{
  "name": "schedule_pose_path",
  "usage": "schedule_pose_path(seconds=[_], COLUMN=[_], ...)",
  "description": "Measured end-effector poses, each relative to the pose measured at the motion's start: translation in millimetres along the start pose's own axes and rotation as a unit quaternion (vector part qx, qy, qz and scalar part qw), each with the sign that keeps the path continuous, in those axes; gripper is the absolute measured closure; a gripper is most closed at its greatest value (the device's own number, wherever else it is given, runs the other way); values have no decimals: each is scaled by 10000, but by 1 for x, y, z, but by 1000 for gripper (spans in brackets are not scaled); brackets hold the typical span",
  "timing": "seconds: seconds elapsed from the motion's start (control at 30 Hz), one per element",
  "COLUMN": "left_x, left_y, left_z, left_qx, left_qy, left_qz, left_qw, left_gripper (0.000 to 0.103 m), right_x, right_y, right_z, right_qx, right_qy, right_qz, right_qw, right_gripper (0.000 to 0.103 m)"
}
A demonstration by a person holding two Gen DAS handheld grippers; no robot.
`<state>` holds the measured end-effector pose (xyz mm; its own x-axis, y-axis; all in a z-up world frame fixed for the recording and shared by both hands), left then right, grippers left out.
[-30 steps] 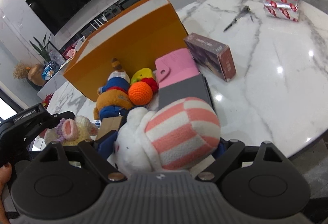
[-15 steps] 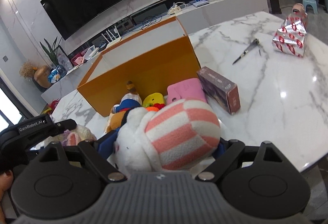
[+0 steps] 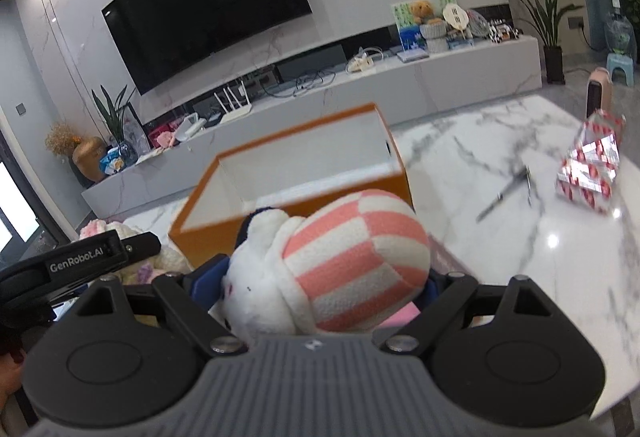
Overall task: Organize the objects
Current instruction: 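Carry both plush toys into the orange box and open both grippers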
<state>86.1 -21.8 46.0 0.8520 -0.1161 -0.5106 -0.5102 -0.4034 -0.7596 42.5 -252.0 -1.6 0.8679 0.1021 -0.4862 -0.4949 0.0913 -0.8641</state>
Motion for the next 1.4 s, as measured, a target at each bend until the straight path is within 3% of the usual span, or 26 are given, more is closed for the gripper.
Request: schedule_pose_path(seconds=[0.23, 0.37, 0.4, 0.43, 0.5, 0.53, 0.63, 0.67, 0.93, 1.0, 1.1, 1.23, 1.4], left_x=[44, 82, 91, 100, 117, 126, 155, 165, 227, 231, 234, 241, 243], left_y=[-40, -54, -57, -59, -62, -64, -64, -63, -45, -41, -40, -36, -30], left_z=[-26, -35, -36, -37, -39, -39, -34, -32, -30, -30, -34, -37, -38], left_qx=[16, 55, 44, 54, 71, 51, -45, -56, 198, 225, 297, 653, 705], left_qy=[223, 166, 145, 110, 57, 45, -76, -126, -712, -824, -1020, -1557, -1556], left_qz=[-158, -91, -87, -74, -27, 18, 276, 399, 1252, 1276, 1308, 1558, 1525], left_qw=[9996, 9998, 9998, 9999, 10000, 10000, 9996, 9991, 9894, 9881, 9857, 9733, 9734], left_gripper=[24, 24, 24, 24, 24, 24, 24, 24, 22, 21, 18, 17, 12], right_x=[42, 79, 88, 98, 120, 131, 171, 185, 240, 247, 255, 258, 260], right_y=[-66, -96, -101, -106, -114, -118, -126, -125, -103, -98, -90, -73, -70], right_z=[-15, -25, -27, -30, -33, -34, -33, -33, -24, -24, -24, -25, -24], right_qx=[353, 476, 493, 515, 553, 521, 186, 185, -195, -265, -359, -231, -243], right_qy=[-40, 17, 29, 15, -61, -41, -70, -161, -348, -323, -295, -353, -339], right_qz=[-341, -398, -391, -369, -250, -190, 244, 408, 1072, 1182, 1319, 1414, 1443], right_qw=[9988, 9981, 9980, 9980, 9981, 9985, 9995, 9989, 9934, 9921, 9902, 9890, 9887], right_gripper=[12, 16, 20, 31, 35, 42, 77, 80, 78, 78, 67, 61, 57])
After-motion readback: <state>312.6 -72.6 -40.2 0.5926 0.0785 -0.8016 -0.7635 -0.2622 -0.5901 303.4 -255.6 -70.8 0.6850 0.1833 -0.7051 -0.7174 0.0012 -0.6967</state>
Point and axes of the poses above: each gripper's, at about its wrist camera, not at the fingertips, and x roughly the way its jaws point, z to its left, y to its underside, the point moved 3 cm from there along x, roughly the way its jaws point, and after that the axes turned 15 degrees about -x, right-handed, at the moved point
